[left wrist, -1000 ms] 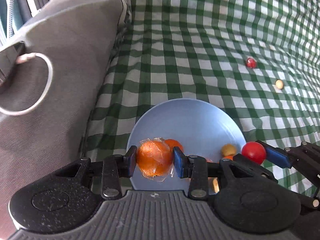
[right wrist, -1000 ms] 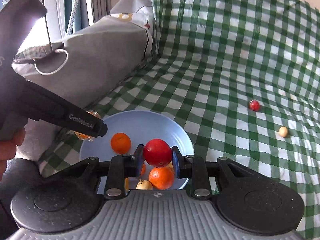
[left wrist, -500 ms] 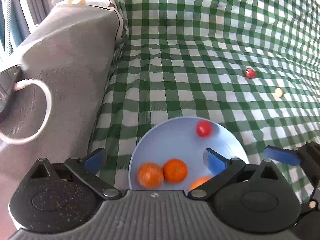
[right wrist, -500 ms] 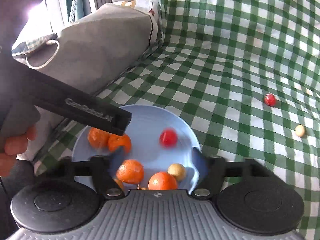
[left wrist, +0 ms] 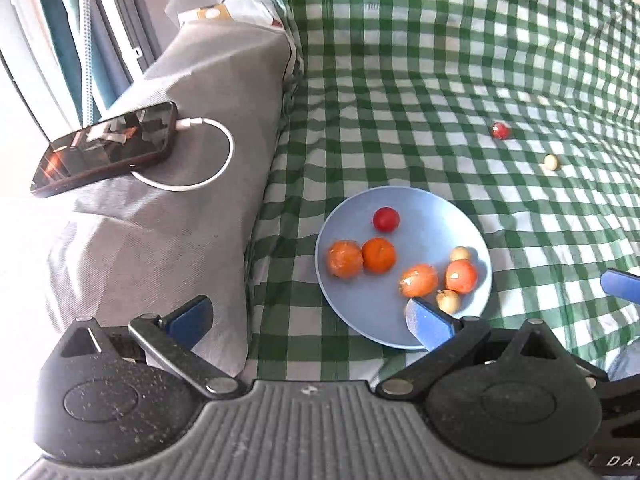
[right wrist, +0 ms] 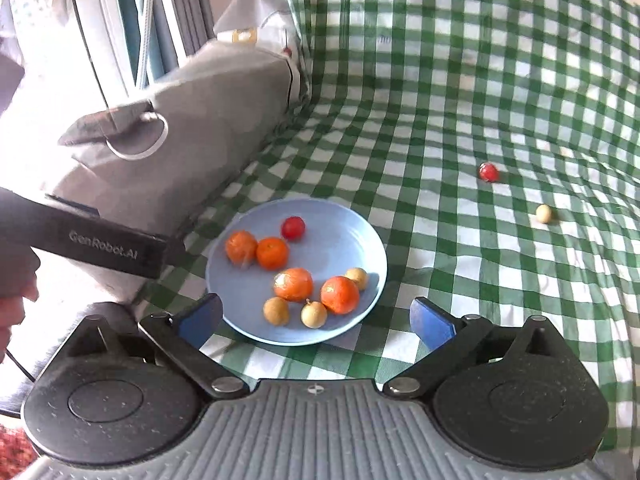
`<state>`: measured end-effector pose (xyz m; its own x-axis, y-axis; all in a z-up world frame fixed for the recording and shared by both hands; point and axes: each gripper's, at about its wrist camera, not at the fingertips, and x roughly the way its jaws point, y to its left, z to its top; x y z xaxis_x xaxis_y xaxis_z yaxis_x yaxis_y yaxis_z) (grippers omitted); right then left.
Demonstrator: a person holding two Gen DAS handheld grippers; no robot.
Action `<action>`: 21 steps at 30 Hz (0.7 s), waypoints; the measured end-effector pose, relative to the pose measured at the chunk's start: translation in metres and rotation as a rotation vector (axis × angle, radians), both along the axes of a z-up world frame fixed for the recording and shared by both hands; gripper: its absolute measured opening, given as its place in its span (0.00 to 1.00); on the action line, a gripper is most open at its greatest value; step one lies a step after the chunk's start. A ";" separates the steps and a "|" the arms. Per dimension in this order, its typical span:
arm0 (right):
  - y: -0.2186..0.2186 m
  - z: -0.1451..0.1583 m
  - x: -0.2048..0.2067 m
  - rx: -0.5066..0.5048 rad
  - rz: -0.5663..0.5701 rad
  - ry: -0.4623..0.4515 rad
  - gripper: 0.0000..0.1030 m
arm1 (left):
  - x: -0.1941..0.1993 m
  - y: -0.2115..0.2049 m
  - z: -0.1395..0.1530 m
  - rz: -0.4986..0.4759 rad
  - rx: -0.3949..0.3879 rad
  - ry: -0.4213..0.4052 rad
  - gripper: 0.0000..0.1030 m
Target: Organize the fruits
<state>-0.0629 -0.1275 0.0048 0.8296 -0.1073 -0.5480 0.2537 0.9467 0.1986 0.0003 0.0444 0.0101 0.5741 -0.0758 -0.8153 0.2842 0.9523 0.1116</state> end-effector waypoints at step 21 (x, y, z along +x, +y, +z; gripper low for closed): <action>0.028 0.028 -0.051 -0.062 -0.022 -0.097 0.99 | -0.048 0.001 0.040 -0.016 -0.017 -0.105 1.00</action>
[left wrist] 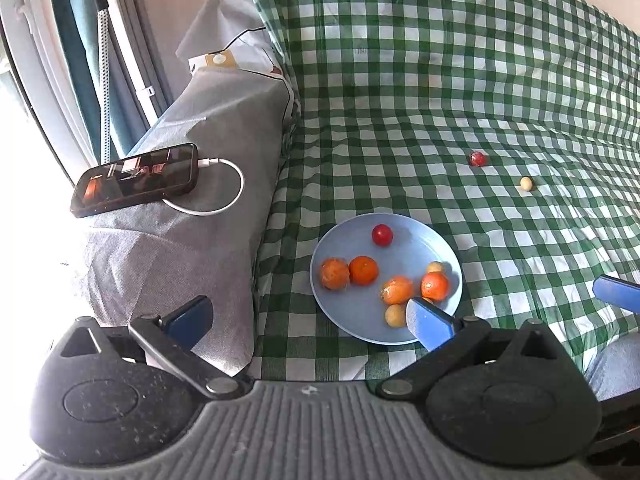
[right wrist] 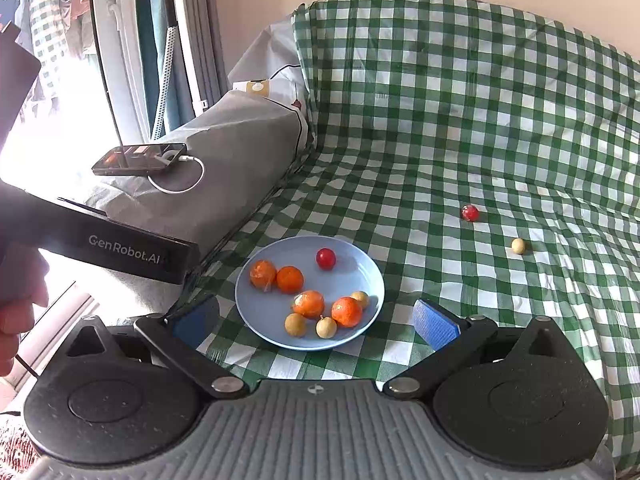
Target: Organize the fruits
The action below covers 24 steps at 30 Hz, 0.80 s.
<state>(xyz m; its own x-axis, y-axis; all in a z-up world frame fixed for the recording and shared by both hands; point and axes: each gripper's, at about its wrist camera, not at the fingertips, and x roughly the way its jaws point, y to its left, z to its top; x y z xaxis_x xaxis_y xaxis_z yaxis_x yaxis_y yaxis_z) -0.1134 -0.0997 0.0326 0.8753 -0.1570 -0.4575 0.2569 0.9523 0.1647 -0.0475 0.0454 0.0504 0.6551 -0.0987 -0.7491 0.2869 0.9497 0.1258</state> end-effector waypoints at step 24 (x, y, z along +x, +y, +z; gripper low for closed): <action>-0.018 -0.015 0.013 0.070 -0.008 0.028 0.99 | 0.021 -0.016 -0.014 -0.015 0.040 0.042 1.00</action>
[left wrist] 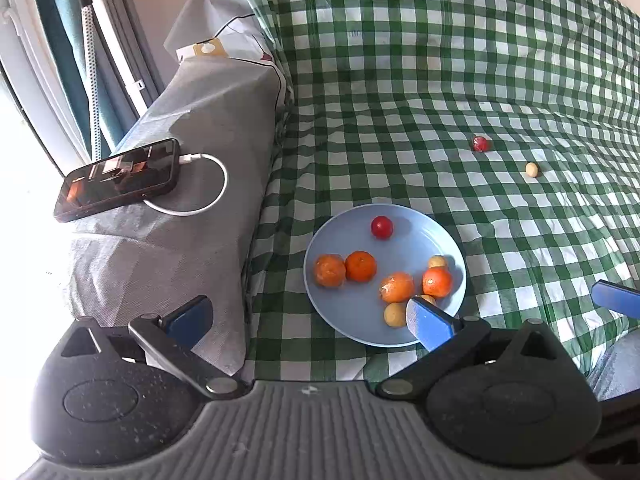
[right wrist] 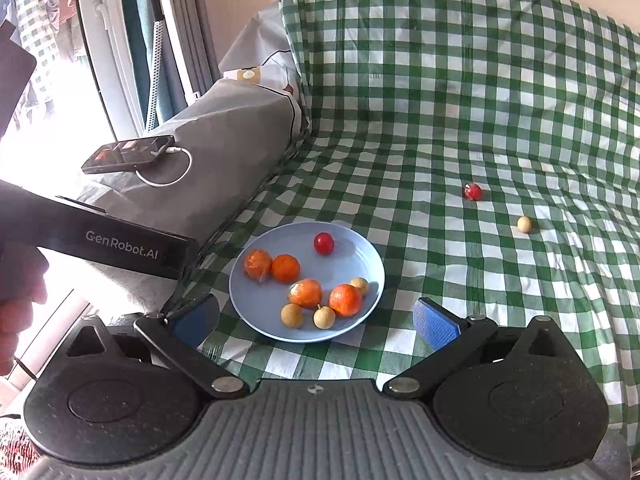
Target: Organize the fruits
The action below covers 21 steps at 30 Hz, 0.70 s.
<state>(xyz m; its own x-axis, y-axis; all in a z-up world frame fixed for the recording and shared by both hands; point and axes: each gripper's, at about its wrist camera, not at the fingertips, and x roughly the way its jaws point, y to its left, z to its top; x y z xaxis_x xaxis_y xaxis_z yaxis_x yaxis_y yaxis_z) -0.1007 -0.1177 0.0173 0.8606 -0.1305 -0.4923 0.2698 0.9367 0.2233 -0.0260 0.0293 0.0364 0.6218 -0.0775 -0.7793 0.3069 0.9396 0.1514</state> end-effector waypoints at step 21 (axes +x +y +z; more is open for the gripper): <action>-0.099 -0.041 0.014 0.048 -0.218 0.039 0.99 | 0.073 -0.103 -0.017 -0.114 -0.014 0.037 1.00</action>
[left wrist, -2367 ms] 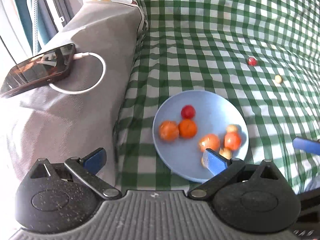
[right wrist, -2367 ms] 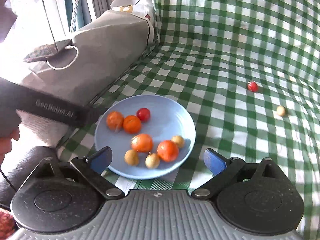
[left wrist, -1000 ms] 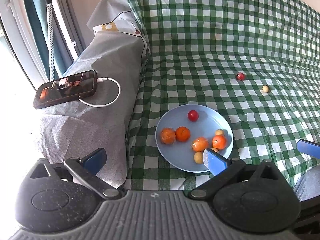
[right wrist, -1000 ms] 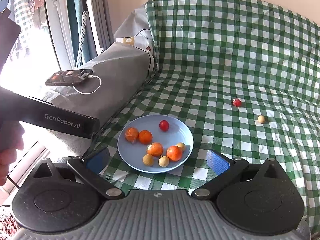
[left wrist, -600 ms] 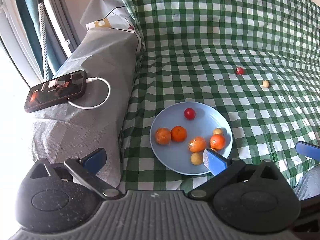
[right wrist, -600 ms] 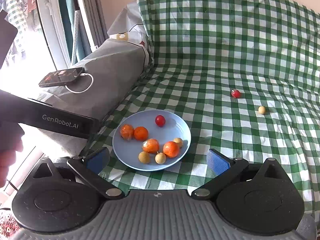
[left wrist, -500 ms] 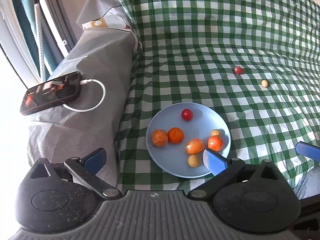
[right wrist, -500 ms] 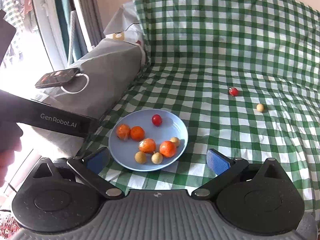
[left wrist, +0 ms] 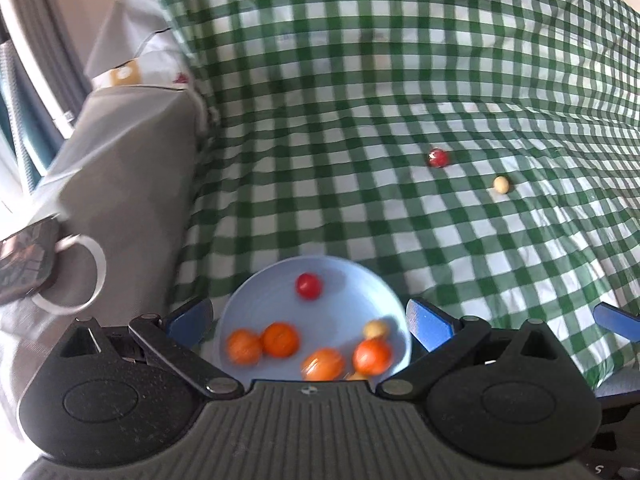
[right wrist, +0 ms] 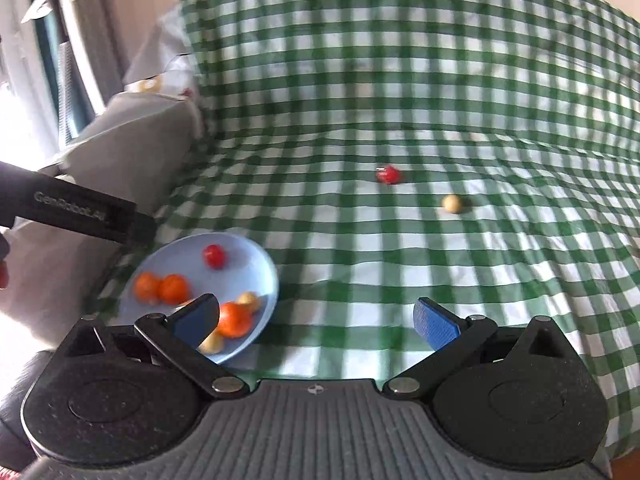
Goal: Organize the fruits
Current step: 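Grasp a red fruit with the left tool while the right grasps a yellow fruit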
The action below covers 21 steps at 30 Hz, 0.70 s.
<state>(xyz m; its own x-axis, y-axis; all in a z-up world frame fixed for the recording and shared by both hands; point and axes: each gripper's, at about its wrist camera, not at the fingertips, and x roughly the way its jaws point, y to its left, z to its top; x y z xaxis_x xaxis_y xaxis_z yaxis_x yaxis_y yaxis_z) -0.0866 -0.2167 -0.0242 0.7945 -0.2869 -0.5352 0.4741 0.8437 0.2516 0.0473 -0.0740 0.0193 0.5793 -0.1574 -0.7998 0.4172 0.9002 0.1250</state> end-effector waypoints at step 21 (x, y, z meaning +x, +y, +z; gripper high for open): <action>-0.213 -0.095 0.117 -0.048 -0.200 0.061 0.99 | 0.166 -0.214 -0.115 -0.273 -0.016 0.034 1.00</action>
